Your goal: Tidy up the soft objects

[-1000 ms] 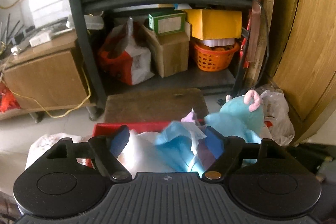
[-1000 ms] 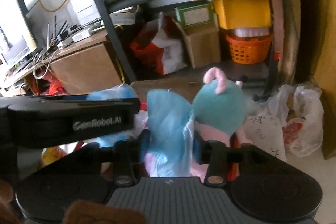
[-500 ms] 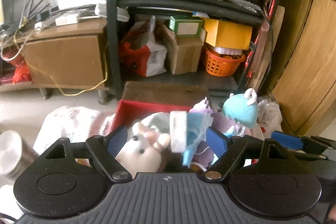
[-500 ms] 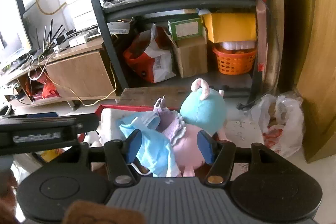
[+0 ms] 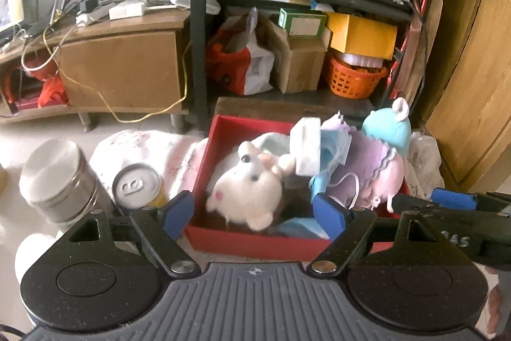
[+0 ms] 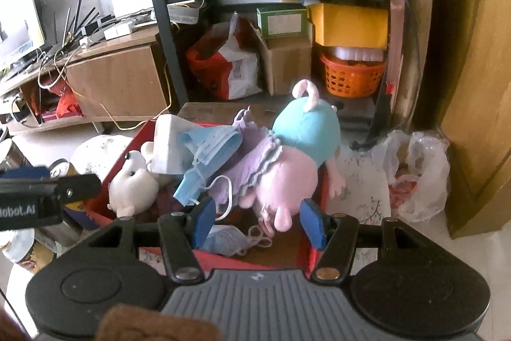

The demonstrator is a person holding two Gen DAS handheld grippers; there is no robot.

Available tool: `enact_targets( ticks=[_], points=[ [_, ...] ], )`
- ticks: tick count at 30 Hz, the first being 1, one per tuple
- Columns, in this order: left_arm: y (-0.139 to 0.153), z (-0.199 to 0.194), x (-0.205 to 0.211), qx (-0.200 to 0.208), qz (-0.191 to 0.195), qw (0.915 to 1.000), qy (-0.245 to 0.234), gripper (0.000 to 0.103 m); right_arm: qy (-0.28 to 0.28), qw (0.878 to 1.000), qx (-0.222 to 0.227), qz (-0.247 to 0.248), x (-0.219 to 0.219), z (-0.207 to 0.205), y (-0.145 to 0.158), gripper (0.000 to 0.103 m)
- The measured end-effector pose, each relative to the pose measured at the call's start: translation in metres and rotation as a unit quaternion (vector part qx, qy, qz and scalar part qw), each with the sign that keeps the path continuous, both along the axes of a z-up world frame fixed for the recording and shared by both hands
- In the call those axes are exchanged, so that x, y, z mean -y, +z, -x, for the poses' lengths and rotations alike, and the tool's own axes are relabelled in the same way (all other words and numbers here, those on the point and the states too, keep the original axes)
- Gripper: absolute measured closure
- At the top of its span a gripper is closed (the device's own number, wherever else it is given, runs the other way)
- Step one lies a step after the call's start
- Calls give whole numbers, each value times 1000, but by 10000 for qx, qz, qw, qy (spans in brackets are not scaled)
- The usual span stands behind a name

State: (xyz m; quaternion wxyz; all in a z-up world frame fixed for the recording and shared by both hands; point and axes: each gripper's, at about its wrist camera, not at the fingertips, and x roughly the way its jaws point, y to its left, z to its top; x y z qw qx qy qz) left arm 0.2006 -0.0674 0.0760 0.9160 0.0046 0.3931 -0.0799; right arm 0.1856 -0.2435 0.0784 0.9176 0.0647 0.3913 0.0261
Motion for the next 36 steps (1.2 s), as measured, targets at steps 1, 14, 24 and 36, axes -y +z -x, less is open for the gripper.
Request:
enact_targets(
  ticks=[1,14,24,36],
  points=[
    [0,2,-2,11,1,10000,25,23,9,10000,37,-65,0,4,2,73],
    [-2,26,-3,63,-153,9999,-16,23,-71,9998,158,-81,-5,38,8,73],
    [-16,55,0,-86,-315,9994,-109,23,-54,9999,96,-113,-6,65,2,73],
    [-14,102,-5,-45,-221,9996,-157,23,103,9997,166,-175,-13,126,5,73]
  ],
)
